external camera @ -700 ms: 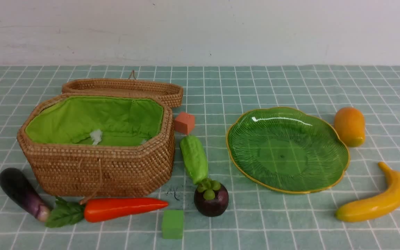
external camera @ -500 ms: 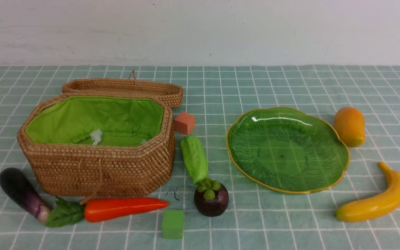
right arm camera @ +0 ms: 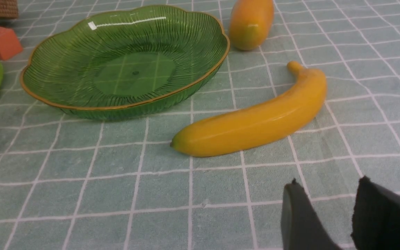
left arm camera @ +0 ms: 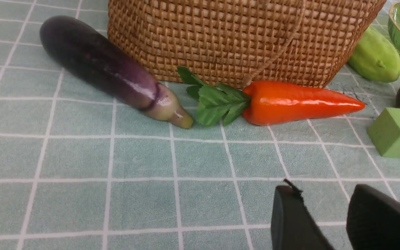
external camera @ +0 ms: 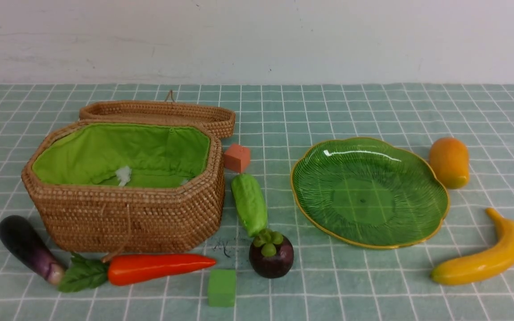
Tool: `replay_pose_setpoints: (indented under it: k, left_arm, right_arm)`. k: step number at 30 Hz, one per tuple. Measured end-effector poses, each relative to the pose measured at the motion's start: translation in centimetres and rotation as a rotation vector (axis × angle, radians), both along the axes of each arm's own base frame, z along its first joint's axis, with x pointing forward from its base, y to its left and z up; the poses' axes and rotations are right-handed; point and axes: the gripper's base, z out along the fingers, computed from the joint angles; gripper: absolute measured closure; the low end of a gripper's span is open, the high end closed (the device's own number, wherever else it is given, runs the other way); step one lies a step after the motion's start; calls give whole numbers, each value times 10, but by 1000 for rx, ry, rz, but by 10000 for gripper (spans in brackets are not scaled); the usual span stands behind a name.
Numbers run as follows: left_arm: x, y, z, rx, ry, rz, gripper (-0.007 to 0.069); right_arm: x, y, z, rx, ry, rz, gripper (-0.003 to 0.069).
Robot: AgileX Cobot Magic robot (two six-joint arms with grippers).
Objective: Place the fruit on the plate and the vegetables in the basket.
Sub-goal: Use the left arm to grab an eggplant and put it into the left basket
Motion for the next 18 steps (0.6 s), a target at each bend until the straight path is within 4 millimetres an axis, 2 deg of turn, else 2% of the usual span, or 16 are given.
replay_pose_setpoints:
  k: [2, 4, 8, 9, 10, 13, 15, 18]
  left_arm:
    - [0, 0, 1, -13, -13, 2, 386]
    - [2, -2, 7, -102, -61, 11, 386]
    - [3, -5, 16, -422, -96, 44, 386]
    - [3, -5, 16, -422, -96, 44, 386]
    - [3, -4, 21, -563, -121, 67, 386]
    - [5, 1, 30, -743, -190, 122, 386]
    - [5, 4, 33, -789, -225, 149, 402]
    - [4, 2, 36, -778, -215, 128, 466]
  right_arm:
    - [0, 0, 0, 0, 0, 0, 417]
    - [0, 0, 0, 0, 0, 0, 417]
    - [0, 0, 0, 0, 0, 0, 417]
    - [0, 0, 0, 0, 0, 0, 417]
    - [0, 0, 0, 0, 0, 0, 417]
    - [0, 0, 0, 0, 0, 0, 417]
    - [0, 0, 0, 0, 0, 0, 417]
    - [0, 0, 0, 0, 0, 0, 417]
